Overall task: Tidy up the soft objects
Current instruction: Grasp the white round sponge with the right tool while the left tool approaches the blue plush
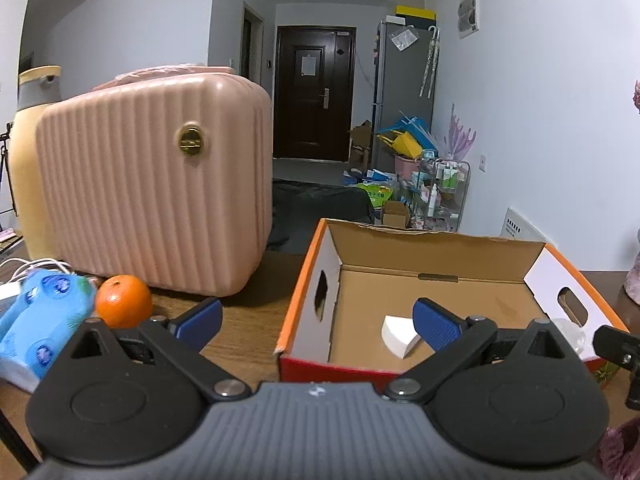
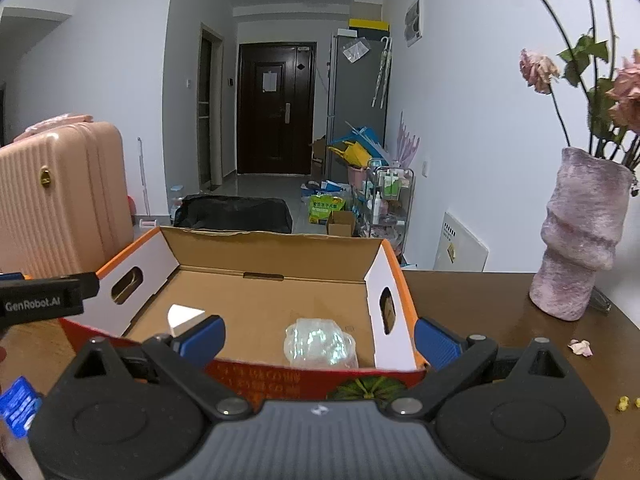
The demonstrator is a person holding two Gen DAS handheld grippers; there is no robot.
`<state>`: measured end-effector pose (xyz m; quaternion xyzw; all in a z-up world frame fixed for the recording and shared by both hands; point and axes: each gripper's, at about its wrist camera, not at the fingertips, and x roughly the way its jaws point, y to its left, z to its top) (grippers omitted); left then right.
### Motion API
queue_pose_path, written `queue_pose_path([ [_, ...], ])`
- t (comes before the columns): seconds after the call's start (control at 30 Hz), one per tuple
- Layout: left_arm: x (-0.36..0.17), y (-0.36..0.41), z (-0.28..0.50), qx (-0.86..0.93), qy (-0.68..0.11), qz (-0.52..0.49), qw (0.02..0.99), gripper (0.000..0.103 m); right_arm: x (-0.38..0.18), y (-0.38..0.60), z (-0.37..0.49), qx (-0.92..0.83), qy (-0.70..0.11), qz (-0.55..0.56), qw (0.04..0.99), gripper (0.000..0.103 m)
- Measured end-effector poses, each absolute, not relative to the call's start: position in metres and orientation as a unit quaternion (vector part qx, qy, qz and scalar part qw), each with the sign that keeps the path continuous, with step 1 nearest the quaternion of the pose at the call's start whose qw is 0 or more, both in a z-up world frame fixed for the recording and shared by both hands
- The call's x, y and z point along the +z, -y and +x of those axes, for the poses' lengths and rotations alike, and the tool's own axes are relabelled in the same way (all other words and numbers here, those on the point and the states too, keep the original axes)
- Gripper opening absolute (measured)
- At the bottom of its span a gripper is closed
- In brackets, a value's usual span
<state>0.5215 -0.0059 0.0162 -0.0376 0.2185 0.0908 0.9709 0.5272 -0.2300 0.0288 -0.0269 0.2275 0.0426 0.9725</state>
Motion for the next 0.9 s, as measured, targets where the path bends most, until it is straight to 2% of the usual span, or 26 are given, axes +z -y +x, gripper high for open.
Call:
queue_pose_path([
  [0.9,0.051,-0.004,0.371,0.057,-0.176,-0.03,0.982,0.103,0.032,0.225,0.373,0.077,-0.177,-0.03,0.981,0.101],
])
